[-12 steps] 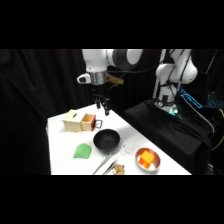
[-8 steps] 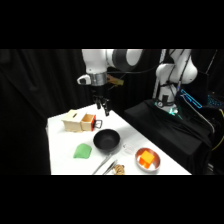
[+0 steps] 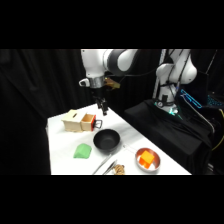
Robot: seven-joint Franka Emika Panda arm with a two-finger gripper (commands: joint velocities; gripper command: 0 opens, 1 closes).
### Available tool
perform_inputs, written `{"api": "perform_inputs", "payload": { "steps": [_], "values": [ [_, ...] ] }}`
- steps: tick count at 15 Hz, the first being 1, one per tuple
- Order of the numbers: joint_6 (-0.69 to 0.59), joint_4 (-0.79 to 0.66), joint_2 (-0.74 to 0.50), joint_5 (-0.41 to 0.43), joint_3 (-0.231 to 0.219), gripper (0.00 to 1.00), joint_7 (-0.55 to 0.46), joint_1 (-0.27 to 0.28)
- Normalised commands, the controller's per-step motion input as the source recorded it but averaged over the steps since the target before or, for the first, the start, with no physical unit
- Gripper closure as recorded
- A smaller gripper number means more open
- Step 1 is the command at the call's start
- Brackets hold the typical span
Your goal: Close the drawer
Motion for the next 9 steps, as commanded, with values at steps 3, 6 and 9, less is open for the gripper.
{"api": "perform_inputs", "payload": {
  "steps": [3,6,9],
  "values": [
    [0.37,-0.22,-0.02,0.161,-0.040,0.00,0.20,-0.063],
    [0.44,-0.22,0.02,0.195,-0.026,0.00,0.21,-0.044],
    [0.47,-0.16,0.09,0.166,-0.018,0.00,0.16,-0.034]
  ]
}}
